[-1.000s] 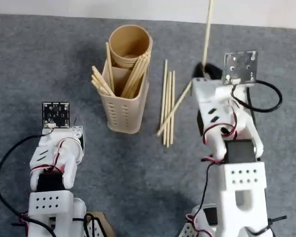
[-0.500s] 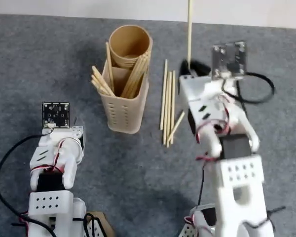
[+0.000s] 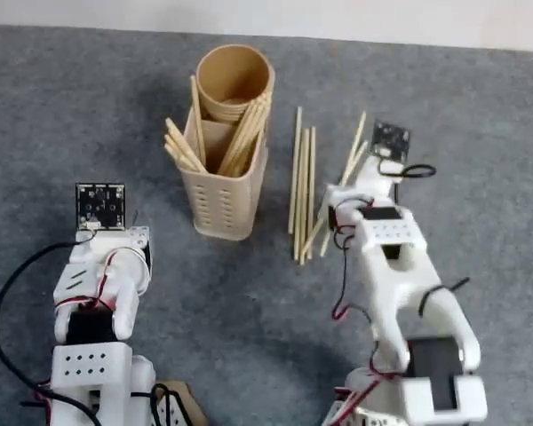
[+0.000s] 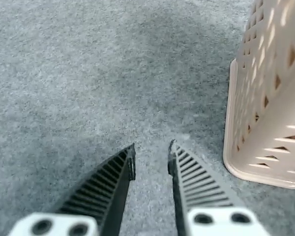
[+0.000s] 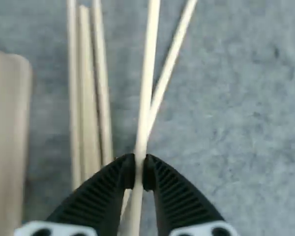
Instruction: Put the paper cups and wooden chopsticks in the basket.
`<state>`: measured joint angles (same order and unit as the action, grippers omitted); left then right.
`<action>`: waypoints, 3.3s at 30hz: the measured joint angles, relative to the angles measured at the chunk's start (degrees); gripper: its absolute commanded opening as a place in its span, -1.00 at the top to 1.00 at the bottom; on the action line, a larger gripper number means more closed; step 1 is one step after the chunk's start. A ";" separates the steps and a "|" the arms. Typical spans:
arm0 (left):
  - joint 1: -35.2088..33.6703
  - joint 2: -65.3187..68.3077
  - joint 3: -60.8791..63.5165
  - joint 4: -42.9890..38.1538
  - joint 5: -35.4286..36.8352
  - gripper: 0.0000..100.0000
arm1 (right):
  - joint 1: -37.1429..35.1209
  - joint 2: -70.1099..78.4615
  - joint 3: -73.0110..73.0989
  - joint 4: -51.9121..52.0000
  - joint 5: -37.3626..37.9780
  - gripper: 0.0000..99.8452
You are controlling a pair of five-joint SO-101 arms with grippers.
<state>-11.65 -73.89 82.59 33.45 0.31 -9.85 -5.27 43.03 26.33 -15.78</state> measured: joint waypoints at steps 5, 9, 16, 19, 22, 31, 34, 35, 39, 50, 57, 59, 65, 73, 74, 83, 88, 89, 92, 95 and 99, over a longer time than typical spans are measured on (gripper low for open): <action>0.00 0.00 0.00 0.00 0.00 0.71 | 0.70 5.89 0.00 -1.76 -0.26 0.60; 0.00 0.00 0.00 0.00 0.00 0.71 | 0.53 6.07 -0.09 -2.29 -0.35 0.53; 0.00 0.00 0.00 0.00 0.00 0.71 | 0.53 6.42 -1.41 -2.64 -1.23 0.53; 0.00 0.00 0.00 0.00 0.00 0.71 | 0.62 6.51 -2.20 -2.64 -4.31 0.53; 0.00 0.00 0.00 0.00 0.00 0.71 | -0.26 6.51 -2.37 -2.64 -5.45 0.53; 0.00 0.00 0.00 0.00 0.00 0.71 | -4.40 6.59 -2.37 -5.10 -5.71 0.53; 0.00 0.00 0.00 0.00 0.00 0.71 | -4.40 7.30 -2.37 -5.54 -5.71 0.53; 0.00 0.00 0.00 0.00 0.00 0.71 | -4.31 8.00 -2.37 -5.54 -5.71 0.53; 1.85 0.00 0.00 0.00 0.00 0.71 | -4.48 10.02 -3.34 -5.54 -6.15 0.53; 1.93 0.00 0.00 0.00 0.00 0.71 | -5.98 11.60 -4.22 -5.89 -8.70 0.53; 1.93 0.00 0.00 0.00 0.00 0.71 | -5.27 12.48 -8.62 2.73 -8.70 0.53; 1.93 0.00 0.00 0.00 0.00 0.71 | -5.27 13.36 -10.73 6.24 -8.79 0.53; 1.93 0.00 0.00 0.00 0.00 0.71 | -5.27 17.49 -17.14 13.01 -8.79 0.53; 1.93 0.00 0.00 0.00 0.00 0.71 | -4.75 19.78 -20.84 18.99 -8.79 0.95; 1.93 0.00 0.00 0.00 0.00 0.71 | -4.13 19.78 -20.84 19.52 -8.79 1.00; 1.93 0.00 0.00 0.00 0.00 0.71 | -0.88 20.75 -22.15 21.45 -8.79 0.92; 2.20 0.00 0.00 0.00 0.00 0.71 | -0.62 20.84 -23.03 21.71 -7.56 0.92; 2.20 0.00 0.00 0.00 0.00 0.71 | -0.44 20.84 -23.12 21.71 -6.15 0.92; 2.46 0.00 0.35 0.00 0.00 0.71 | -0.09 21.01 -24.09 21.98 -1.93 0.99; 3.69 0.00 0.35 0.00 0.00 0.71 | 0.44 21.19 -27.16 22.07 -0.53 0.99; 4.04 0.00 0.35 0.00 0.00 0.71 | 1.49 15.47 -30.15 22.07 -0.18 0.99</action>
<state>-7.60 -73.89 82.95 33.45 0.31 -8.35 10.20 12.88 48.40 -15.96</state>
